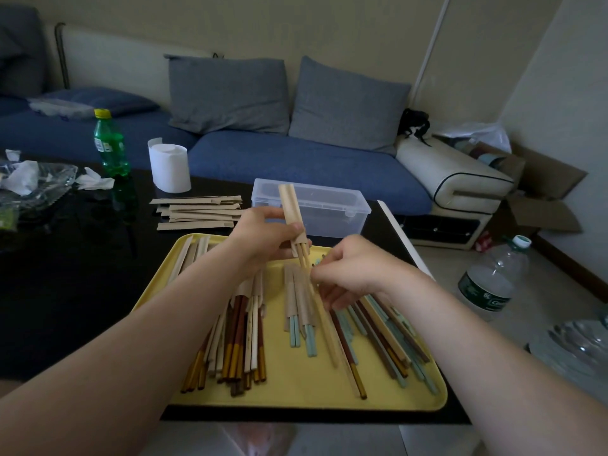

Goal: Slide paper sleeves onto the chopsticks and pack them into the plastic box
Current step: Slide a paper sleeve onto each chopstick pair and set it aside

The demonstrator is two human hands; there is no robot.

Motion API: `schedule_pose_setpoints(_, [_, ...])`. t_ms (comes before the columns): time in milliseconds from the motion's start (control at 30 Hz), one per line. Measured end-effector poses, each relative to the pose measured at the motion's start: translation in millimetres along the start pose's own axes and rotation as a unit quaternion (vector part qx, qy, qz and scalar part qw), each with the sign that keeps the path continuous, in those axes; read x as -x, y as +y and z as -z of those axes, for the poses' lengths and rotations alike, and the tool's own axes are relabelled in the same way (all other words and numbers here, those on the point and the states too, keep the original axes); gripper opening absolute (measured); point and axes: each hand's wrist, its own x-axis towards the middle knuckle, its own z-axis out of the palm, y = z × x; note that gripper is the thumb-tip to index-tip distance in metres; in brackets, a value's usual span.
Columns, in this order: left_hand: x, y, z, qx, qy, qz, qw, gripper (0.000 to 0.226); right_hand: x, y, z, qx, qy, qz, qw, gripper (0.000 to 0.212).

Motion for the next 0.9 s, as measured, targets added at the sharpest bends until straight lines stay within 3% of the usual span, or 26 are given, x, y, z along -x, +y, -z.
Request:
schedule_pose_setpoints(67, [2,1,-2,-0.023,-0.018,0.019,0.999,0.034,-6,3,-1,-0.078,0.066,0.019,0.995,0.011])
schedule_pose_setpoints(167, [4,2,-3,-0.047,-0.046,0.049,0.997,0.034,-14,8,-2,-0.156,0.106,0.016,0.982,0.035])
schedule_pose_setpoints(333, [2,3,0,-0.064,-0.015,0.039,0.997,0.033,-6,6,2,-0.127,0.024,-0.019,0.991,0.024])
schedule_pose_setpoints(500, [4,6,5,-0.074,-0.016,0.062,0.995,0.032,-10,6,0,-0.133,0.033,-0.001,0.991,0.048])
schedule_pose_setpoints(700, [9,12,11,-0.124,-0.055,0.054,0.989,0.02,-14,-3,-14,-0.162,0.031,0.032,0.986,0.015])
schedule_pose_setpoints(800, [1,11,17,-0.182,0.022,0.045,0.982,0.025,-17,-11,-22,-0.147,0.029,0.006,0.989,0.012])
schedule_pose_setpoints(900, [-16,5,34,-0.311,0.181,-0.012,0.933,0.015,-17,-23,-33,-0.162,-0.033,-0.025,0.986,0.014])
